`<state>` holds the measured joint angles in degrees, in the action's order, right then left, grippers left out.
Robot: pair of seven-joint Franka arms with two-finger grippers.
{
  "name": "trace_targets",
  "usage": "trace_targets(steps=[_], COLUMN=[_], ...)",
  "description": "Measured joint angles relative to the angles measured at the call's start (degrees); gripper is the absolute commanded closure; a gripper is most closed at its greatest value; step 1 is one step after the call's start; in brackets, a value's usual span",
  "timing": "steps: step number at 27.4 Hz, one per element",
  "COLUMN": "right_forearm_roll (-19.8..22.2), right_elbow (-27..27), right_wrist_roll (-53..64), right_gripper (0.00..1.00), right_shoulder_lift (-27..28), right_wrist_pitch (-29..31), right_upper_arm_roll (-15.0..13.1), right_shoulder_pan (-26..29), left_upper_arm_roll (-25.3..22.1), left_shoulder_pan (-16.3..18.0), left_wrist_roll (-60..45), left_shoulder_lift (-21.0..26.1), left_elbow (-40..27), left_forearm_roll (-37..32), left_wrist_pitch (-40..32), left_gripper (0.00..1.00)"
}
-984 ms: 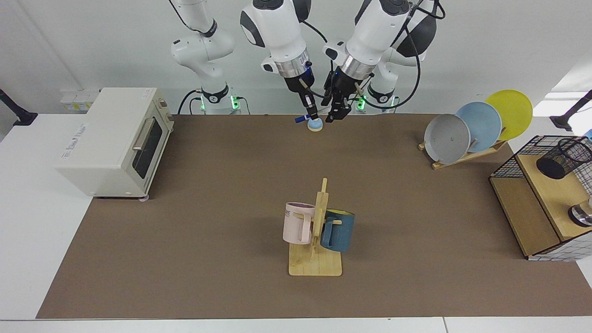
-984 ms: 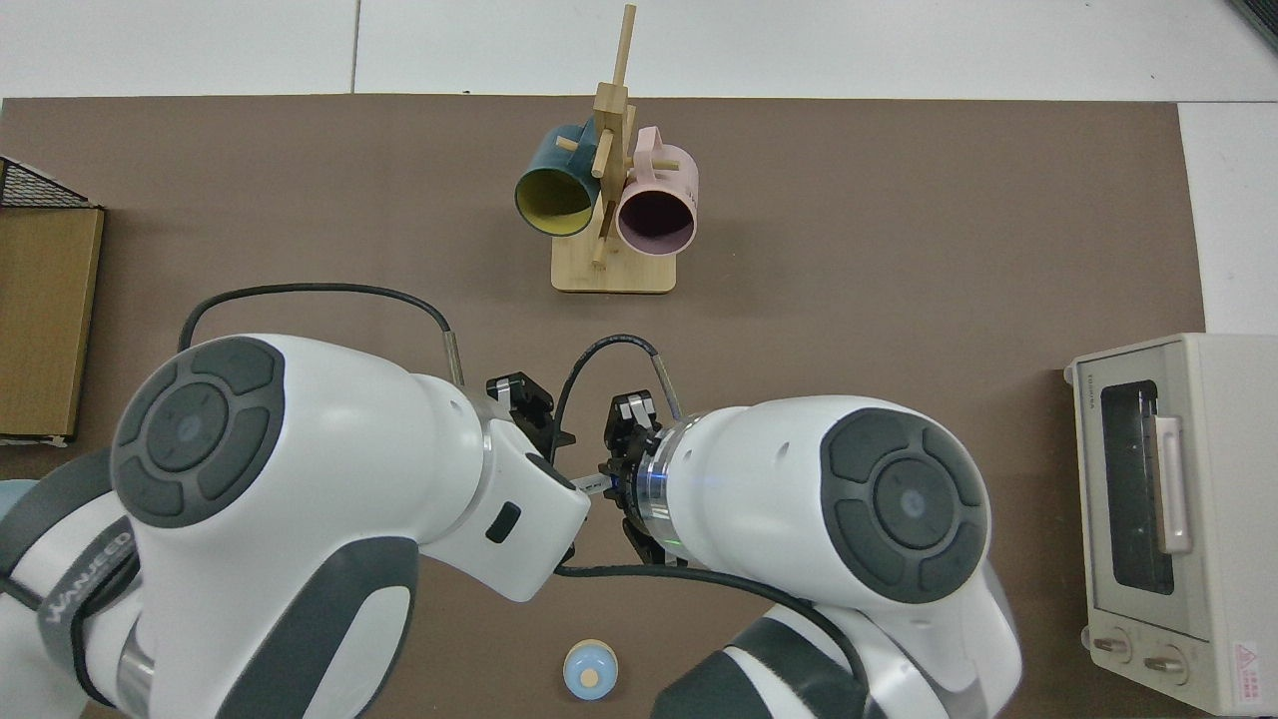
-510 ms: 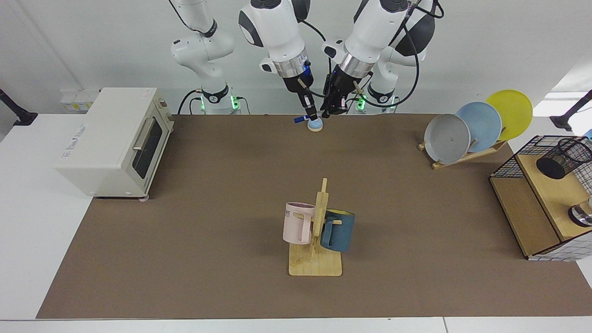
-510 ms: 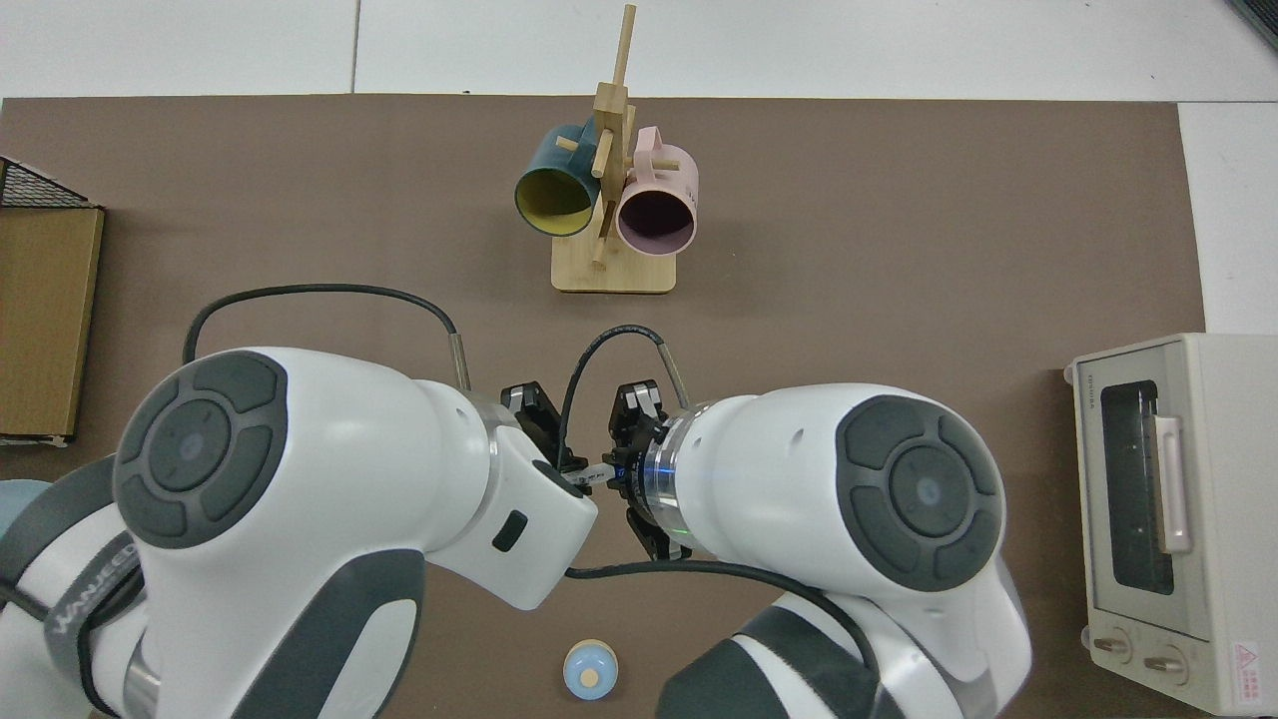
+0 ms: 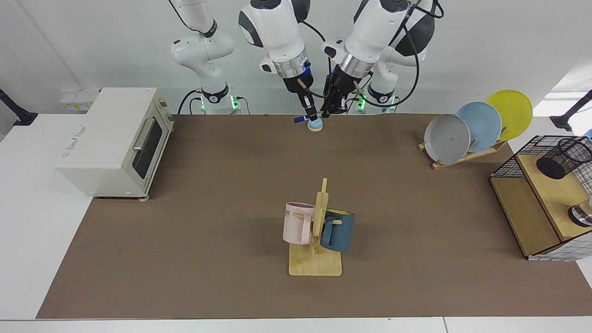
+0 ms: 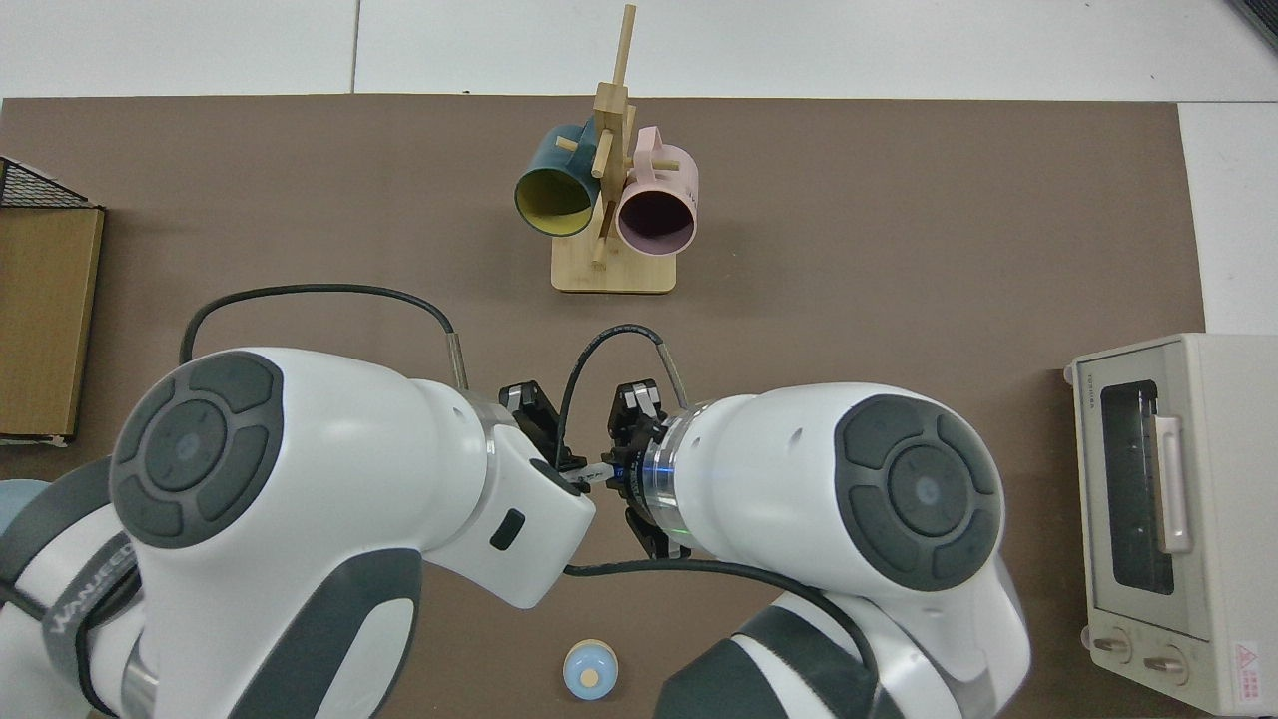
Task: Put markers into pen holder
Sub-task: 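Grasp the marker with the left gripper beside the right gripper, then pull the marker away with the left gripper while the right gripper withdraws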
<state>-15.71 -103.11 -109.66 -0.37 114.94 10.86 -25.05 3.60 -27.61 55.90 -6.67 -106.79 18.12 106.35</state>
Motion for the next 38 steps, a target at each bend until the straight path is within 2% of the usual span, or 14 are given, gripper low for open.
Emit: trace_targets(steps=[2, 7, 9, 11, 12, 27, 38], right_forearm_roll=[0.0, 0.0, 0.0, 0.0, 0.0, 0.0, 0.0], right_elbow=[0.0, 0.0, 0.1, 0.1, 0.2, 0.4, 0.4], right_wrist_roll=[0.0, 0.0, 0.0, 0.0, 0.0, 0.4, 7.5], right_gripper=[0.84, 0.71, 0.47, 0.10, 0.01, 0.01, 0.01], right_shoulder_lift=[0.0, 0.0, 0.0, 0.0, 0.0, -0.1, -0.8], right_wrist_pitch=[0.0, 0.0, 0.0, 0.0, 0.0, 0.0, -2.2], right_upper_arm_roll=[0.0, 0.0, 0.0, 0.0, 0.0, 0.0, -0.2], right_shoulder_pan=[0.0, 0.0, 0.0, 0.0, 0.0, 0.0, 0.1], left_upper_arm_roll=[0.0, 0.0, -0.2, -0.2, -0.3, -1.1, -2.4], left_shoulder_pan=[0.0, 0.0, 0.0, 0.0, 0.0, 0.1, 1.0], left_wrist_roll=[0.0, -0.1, -0.1, -0.1, -0.1, -0.1, -0.1], left_shoulder_lift=[0.0, 0.0, 0.0, 0.0, 0.0, 0.0, -0.5], left_elbow=[0.0, 0.0, 0.0, 0.0, 0.0, 0.0, 0.3], left_forearm_roll=[0.0, 0.0, 0.0, 0.0, -0.1, -0.5, -3.4], left_wrist_pitch=[0.0, 0.2, 0.3, 0.3, 0.3, 0.7, 0.6], left_gripper=[1.00, 1.00, 1.00, 1.00, 1.00, 1.00, 1.00])
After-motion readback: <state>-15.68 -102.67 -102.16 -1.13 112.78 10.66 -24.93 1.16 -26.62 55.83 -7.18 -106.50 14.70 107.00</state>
